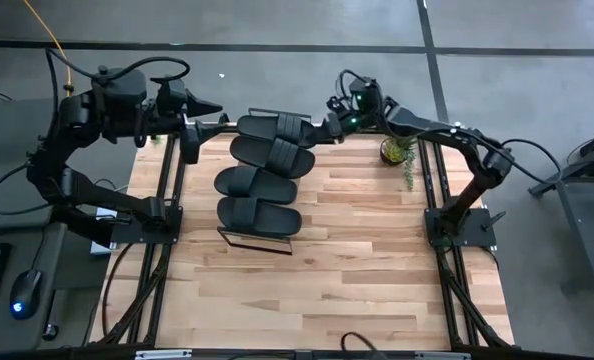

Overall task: Pick and place slides into the shelf
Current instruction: Put the slipper on the shelf

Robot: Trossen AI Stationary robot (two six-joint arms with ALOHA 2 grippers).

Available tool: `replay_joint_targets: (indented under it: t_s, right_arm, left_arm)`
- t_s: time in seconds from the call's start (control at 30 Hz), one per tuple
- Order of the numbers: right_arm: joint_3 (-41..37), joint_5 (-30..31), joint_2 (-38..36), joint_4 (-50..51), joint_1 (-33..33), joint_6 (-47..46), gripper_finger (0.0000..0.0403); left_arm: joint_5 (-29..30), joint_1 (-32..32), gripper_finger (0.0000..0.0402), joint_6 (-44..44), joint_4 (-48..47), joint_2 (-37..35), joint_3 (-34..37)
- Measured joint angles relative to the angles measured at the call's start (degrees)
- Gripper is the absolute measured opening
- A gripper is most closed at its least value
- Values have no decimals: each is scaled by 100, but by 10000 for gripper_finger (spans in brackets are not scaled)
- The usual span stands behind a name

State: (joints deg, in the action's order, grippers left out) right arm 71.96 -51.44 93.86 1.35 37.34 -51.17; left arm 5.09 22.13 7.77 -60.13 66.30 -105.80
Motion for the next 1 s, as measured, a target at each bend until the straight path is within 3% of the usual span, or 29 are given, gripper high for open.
replay_joint_targets:
  t_s: [0.2, 0.5, 0.77, 1.0]
  right_arm:
    - [2, 554, 0, -593, -372, 734, 266]
    - [2, 1801, 0, -363, -543, 2283, 266]
    - [37, 2620, 10, 549, -598, 3370, 266]
    - [1131, 3444, 20, 1990, -690, 4689, 266]
  left_arm:
    - [10, 0, 239, -4, 5, 112, 0]
    - [-111, 0, 239, -3, -3, 302, 0]
    - [-207, 0, 239, 0, -1, 290, 0]
    - [-207, 1, 239, 0, -1, 298, 0]
